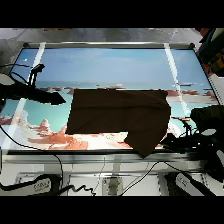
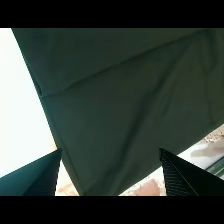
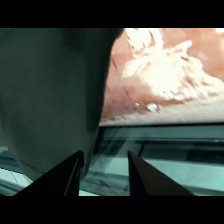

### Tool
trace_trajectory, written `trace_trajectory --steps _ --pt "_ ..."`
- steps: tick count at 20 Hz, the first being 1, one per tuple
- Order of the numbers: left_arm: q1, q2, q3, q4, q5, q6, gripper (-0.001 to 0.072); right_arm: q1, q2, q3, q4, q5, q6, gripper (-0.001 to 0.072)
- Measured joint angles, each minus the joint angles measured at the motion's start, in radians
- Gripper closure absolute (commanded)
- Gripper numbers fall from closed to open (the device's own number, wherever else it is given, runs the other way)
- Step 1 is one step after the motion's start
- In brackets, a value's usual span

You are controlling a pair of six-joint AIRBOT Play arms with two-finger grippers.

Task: Fold the clothes and pants, and hang the long-sleeved shirts on hangers.

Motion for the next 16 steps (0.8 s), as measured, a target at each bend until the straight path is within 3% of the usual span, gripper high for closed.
trace_trajectory --steps 4,9,15,16 --pt "0.000 -0.029 0.000 0.022 0.000 -0.003 0.0020 0.031 0.006 -0.047 0.075 -0.095 -0.032 0.0418" --pt "0.003 -0.086 -0.001 0.138 -0.011 -0.085 0.0020 0.141 -0.009 -0.059 0.122 -0.225 -0.079 0.0699" --pt "0.072 -0.111 -0.113 0.216 -0.085 -0.141 0.0031 0.205 -0.013 -0.056 0.134 -0.264 -0.098 0.0699" --pt "0.089 -0.112 -0.153 0.214 -0.085 -0.142 0.0110 0.208 -0.013 -0.056 0.134 -0.266 -0.099 0.0699"
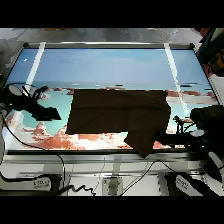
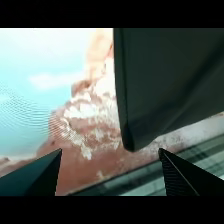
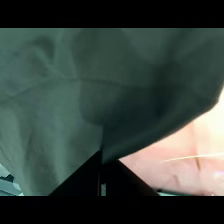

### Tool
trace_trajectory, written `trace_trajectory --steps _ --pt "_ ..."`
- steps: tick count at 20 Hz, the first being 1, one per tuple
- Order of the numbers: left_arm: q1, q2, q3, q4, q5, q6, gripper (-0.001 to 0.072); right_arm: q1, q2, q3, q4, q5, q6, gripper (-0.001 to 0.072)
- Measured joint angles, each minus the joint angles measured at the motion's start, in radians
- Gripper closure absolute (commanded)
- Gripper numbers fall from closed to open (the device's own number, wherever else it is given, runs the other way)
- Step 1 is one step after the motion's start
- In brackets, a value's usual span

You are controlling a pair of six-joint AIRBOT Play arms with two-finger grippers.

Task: Fold the clothes and pants, and hang the long-sleeved shirts on hangers.

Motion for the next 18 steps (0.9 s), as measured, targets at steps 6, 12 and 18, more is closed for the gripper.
trace_trajectory --steps 6,12,18 --pt "0.071 -0.003 -0.226 -0.112 0.121 0.042 0.0205 0.007 0.000 0.000 0.001 -0.002 -0.003 0.0699" --pt "0.055 -0.003 -0.298 -0.221 0.169 0.078 0.0255 0.007 -0.001 0.000 0.001 -0.003 -0.003 0.0699" --pt "-0.019 -0.005 -0.315 -0.217 0.163 0.086 0.0681 0.008 -0.001 0.000 0.002 -0.001 -0.003 0.0700"
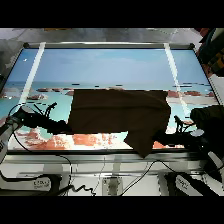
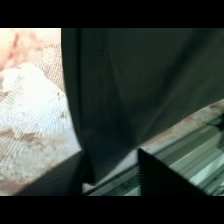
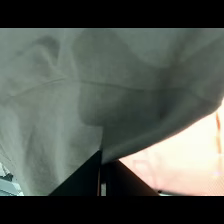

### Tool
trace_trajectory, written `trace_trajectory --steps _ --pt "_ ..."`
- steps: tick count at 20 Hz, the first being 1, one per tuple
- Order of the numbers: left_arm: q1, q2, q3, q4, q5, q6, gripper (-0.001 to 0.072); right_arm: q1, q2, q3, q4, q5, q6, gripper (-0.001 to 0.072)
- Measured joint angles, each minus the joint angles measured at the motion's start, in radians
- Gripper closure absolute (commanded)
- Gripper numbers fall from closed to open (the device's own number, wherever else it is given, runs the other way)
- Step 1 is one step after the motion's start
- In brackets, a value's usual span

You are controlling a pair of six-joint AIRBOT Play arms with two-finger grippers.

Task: Fold the clothes and pants, and hang the long-sleeved shirts on hangers.

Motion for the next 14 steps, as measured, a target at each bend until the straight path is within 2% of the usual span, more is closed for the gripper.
trace_trajectory --steps 6,9,14 --pt "-0.027 0.013 0.023 -0.048 -0.047 -0.007 0.0699 0.000 0.045 0.032 -0.034 0.019 0.000 0.0700" --pt "-0.023 0.068 0.077 -0.049 -0.102 -0.012 0.0698 0.001 0.126 0.101 -0.011 0.108 0.003 0.0700" --pt "0.061 0.252 0.097 -0.011 -0.140 -0.021 0.0699 0.000 0.327 0.196 -0.071 0.210 0.121 0.0700"
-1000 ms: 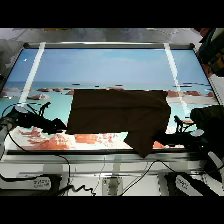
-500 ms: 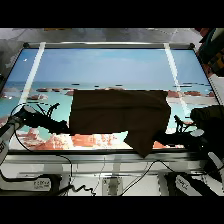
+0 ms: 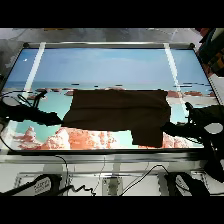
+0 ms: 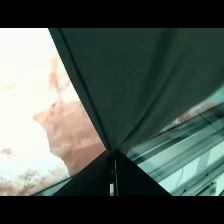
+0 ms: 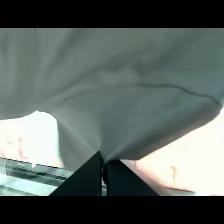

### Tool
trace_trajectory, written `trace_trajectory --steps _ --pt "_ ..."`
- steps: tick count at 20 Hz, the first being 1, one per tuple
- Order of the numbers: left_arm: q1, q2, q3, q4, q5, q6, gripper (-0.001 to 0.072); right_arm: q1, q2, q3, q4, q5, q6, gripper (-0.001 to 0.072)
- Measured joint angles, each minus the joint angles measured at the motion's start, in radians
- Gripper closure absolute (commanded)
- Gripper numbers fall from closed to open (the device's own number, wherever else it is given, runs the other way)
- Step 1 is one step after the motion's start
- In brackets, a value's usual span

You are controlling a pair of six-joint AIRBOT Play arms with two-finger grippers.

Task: Fold the clothes and pants, and hang the long-sleeved shirts on hangers.

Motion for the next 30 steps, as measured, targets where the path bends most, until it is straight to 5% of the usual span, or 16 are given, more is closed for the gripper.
trace_trajectory --steps 5,11,18,24,25,27,28,29,30 --pt "0.069 0.174 -0.153 -0.016 0.022 -0.009 0.0699 0.000 0.160 0.022 0.020 0.096 0.122 0.0700" --pt "0.017 0.233 -0.299 -0.286 0.323 -0.016 0.0700 0.000 0.154 0.027 0.108 -0.156 0.237 0.0700" --pt "-0.137 0.170 -0.281 -0.599 0.836 -0.021 0.0701 0.111 -0.180 0.148 0.199 -0.533 0.249 0.0700" --pt "-0.216 -0.068 -0.114 -0.645 0.963 -0.021 0.0696 0.185 -0.538 0.400 0.167 -0.662 0.234 0.0699" --pt "-0.224 -0.113 -0.083 -0.648 0.968 -0.021 0.0579 0.188 -0.580 0.430 0.164 -0.674 0.233 0.0699" --pt "-0.235 -0.189 -0.033 -0.651 0.963 -0.020 0.0111 0.192 -0.651 0.475 0.161 -0.710 0.231 0.0698" --pt "-0.238 -0.219 -0.012 -0.653 0.950 -0.017 0.0027 0.194 -0.676 0.490 0.157 -0.732 0.231 0.0644" --pt "-0.241 -0.244 0.005 -0.653 0.930 -0.016 0.0017 0.194 -0.694 0.499 0.149 -0.751 0.231 0.0443" --pt "-0.241 -0.261 0.018 -0.653 0.915 -0.012 0.0017 0.194 -0.708 0.508 0.138 -0.769 0.230 0.0144"
